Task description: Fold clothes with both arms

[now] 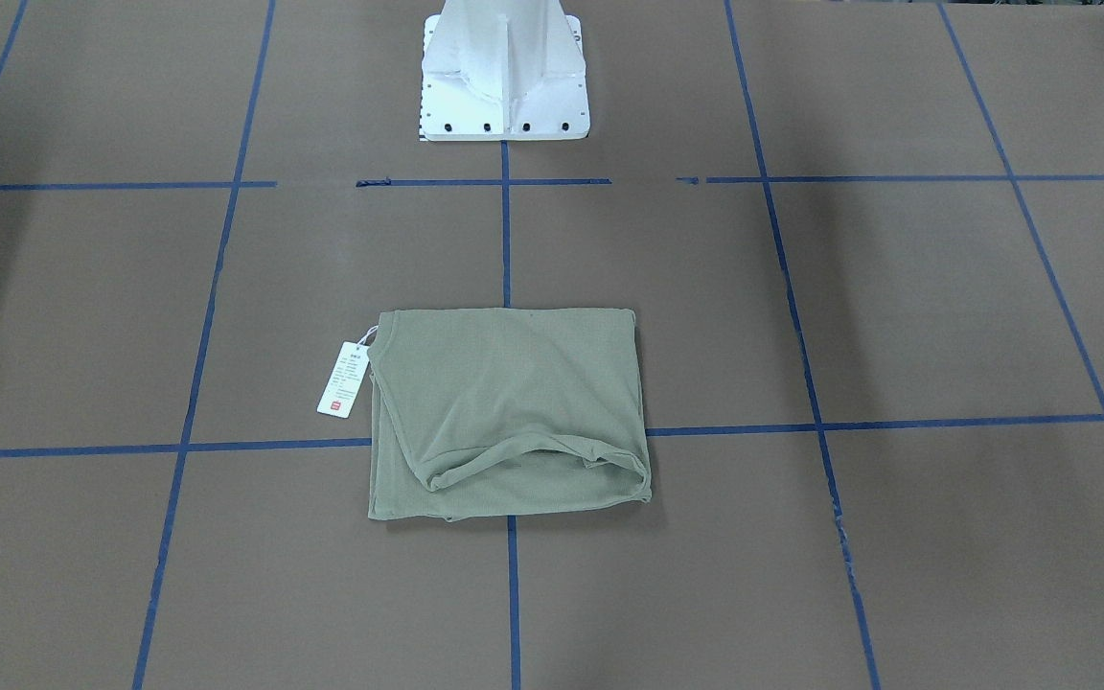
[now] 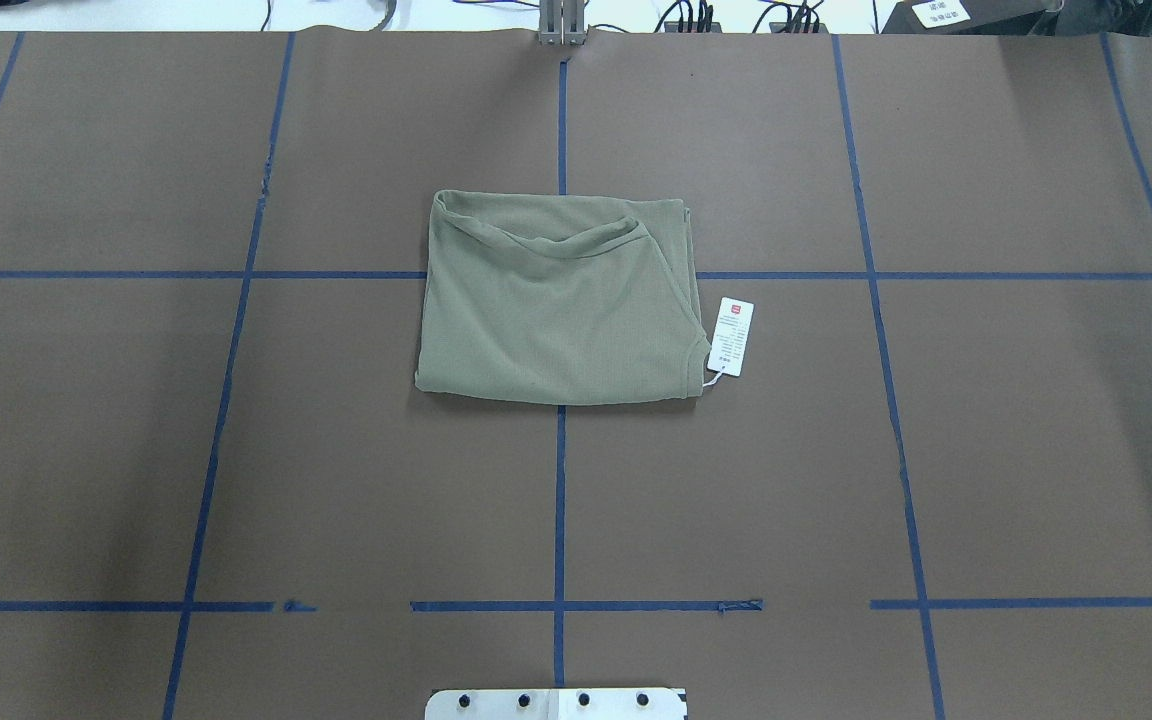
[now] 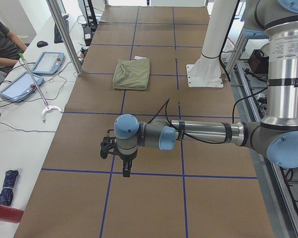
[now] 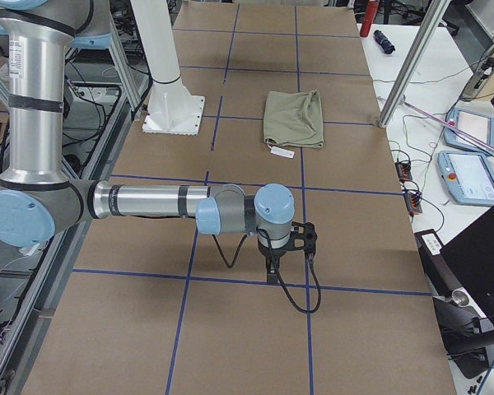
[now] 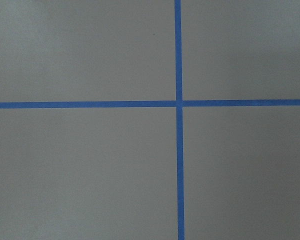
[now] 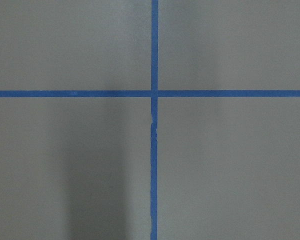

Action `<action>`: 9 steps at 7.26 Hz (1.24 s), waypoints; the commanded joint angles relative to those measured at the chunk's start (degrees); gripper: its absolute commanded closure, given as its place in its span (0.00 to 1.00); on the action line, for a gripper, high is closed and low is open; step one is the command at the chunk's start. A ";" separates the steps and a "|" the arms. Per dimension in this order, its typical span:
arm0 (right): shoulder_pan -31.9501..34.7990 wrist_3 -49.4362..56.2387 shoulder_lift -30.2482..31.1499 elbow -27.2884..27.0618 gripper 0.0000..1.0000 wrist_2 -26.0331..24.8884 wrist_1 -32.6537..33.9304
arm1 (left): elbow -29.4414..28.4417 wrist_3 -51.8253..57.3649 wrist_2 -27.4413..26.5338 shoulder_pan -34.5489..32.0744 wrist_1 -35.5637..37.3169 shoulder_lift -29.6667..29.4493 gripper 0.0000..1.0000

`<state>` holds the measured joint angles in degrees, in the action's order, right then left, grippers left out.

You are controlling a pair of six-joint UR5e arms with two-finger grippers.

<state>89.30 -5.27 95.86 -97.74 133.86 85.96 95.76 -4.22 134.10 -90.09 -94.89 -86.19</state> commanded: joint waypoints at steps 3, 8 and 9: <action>0.00 -0.09 0.03 0.00 0.00 0.09 0.00 | -0.13 0.53 -0.68 0.00 -0.39 0.06 0.00; 0.00 -0.09 -0.15 0.00 0.00 0.18 0.00 | -0.31 6.60 -1.64 0.09 0.05 0.15 0.00; 0.00 -0.09 -0.15 0.00 0.00 0.18 0.00 | -0.31 6.51 -1.64 0.09 0.05 0.15 0.00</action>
<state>89.30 -5.36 95.73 -97.73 134.03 85.96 95.41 2.30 132.46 -90.04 -94.84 -86.04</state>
